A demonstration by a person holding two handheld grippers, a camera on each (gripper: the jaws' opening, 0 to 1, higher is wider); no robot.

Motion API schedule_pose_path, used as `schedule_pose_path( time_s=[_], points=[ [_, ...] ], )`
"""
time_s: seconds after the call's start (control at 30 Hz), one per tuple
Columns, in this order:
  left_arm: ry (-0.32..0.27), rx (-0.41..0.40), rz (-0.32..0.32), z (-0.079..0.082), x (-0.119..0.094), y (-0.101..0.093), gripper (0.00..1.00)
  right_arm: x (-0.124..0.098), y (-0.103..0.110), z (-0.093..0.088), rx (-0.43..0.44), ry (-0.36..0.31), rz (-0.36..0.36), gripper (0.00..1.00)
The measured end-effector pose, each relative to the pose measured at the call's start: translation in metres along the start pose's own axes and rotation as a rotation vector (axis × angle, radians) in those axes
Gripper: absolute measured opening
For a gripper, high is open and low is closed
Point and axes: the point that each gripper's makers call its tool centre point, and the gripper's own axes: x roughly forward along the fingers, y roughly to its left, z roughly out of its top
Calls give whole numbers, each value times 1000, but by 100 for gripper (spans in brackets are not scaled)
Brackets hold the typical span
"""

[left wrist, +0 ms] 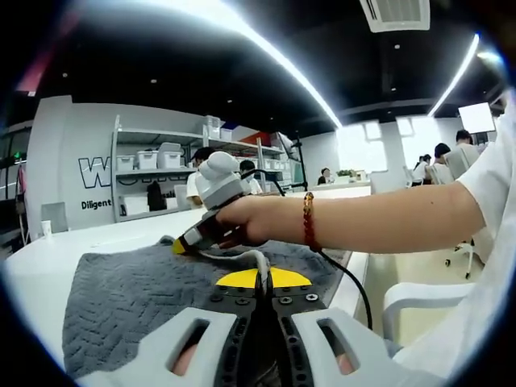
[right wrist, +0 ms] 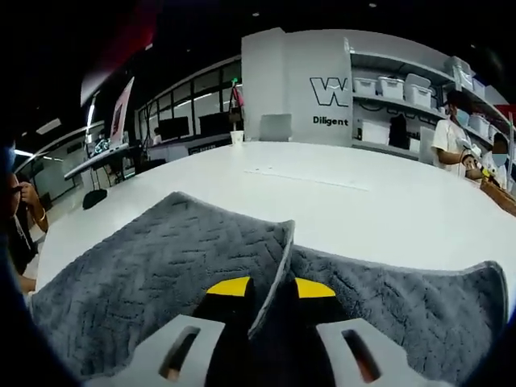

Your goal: Open the folded towel by lifting each exposed corner and separating the folded layers until the towel lies flat within the target outline without major curled edges

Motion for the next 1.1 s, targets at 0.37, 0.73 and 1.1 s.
schedule_pose_path(
  time_s=[0.37,0.73,1.1],
  points=[
    [3,4,0,-2,-1,-4,0,6,-5,6,3,-3,-21,10],
    [8,0,10,-8,-2,-5,0,11,-7,5,-6,-9,-41,11],
    [-2,-12,11,-7,-3,-6,0,16,-8,8,-10,-8,-44,10]
  ],
)
